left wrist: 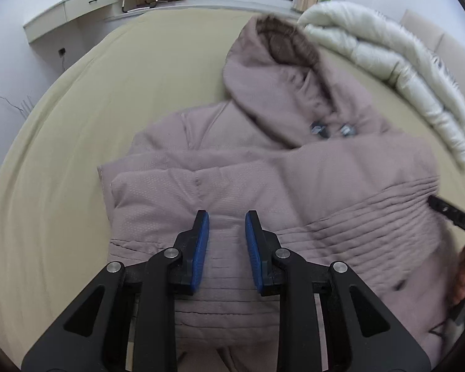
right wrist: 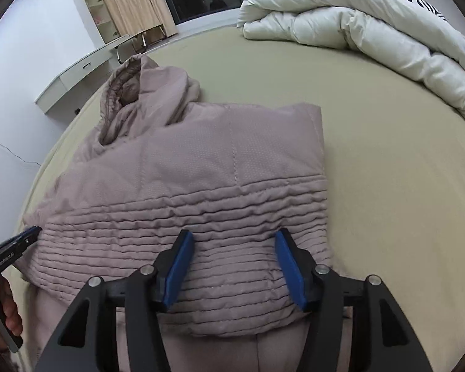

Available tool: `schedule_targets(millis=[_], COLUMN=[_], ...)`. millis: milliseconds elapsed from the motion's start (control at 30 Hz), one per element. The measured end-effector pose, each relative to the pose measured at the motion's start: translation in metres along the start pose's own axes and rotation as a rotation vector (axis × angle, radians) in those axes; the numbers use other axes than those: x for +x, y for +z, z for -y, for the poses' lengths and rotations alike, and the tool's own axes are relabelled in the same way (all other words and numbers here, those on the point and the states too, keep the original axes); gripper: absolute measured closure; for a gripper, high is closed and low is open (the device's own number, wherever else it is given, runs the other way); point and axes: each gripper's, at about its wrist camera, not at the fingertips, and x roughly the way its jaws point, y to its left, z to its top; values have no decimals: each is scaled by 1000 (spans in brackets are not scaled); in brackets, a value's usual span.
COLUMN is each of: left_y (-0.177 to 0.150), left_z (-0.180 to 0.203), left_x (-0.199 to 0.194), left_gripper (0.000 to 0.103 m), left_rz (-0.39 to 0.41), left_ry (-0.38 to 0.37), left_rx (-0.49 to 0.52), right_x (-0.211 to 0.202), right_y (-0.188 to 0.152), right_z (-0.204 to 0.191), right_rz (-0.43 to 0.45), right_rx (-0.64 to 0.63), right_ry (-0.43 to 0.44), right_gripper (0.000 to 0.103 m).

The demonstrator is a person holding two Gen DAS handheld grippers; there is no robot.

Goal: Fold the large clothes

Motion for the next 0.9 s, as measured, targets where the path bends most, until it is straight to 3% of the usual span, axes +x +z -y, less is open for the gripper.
schedule_targets(millis=[33,100,133,167,233,333,500,600,700,800,833,867,900], left_y=[5,24,36,50,81,130,187,204,215,217,216,216,215], left_z=[-5,-9,-9,-9,-8,15,34,39,47,41,39,35,31], left_x=[-10,-24,-23,-19,-9,23,84,116,155,183,190,192,194], left_gripper=[80,79,70,43,26,26,26,26,26,26,27,41,48], left_rz=[30,85,88,76,55,12,7,9,-17,-28,-26,-23,-20], left_ry=[-19,-9,-19,-47,-109,-145,-39,26,133,116,118,105,92], left_rx=[-16,-37,-60,-85,-140,-105,-145,-143,-102,-113,-117,-128,-138], right_x=[-13,-31,-33,-33,-21,-8,9,30,52,61,60,60,60], right_y=[7,20,27,39,61,78,69,54,37,22,21,21,20], right_z=[5,12,13,13,9,-4,-8,-11,-19,-15,-11,-5,-1], right_rz=[37,132,153,151,99,67,47,17,49,119,132,145,155], right_rx=[46,90,97,103,106,33,7,-55,-167,-182,-169,-146,-132], right_ry=[54,99,97,107,128,105,118,81,27,42,62,94,112], right_gripper=[33,13,11,11,11,11,11,11,7,5,5,5,5])
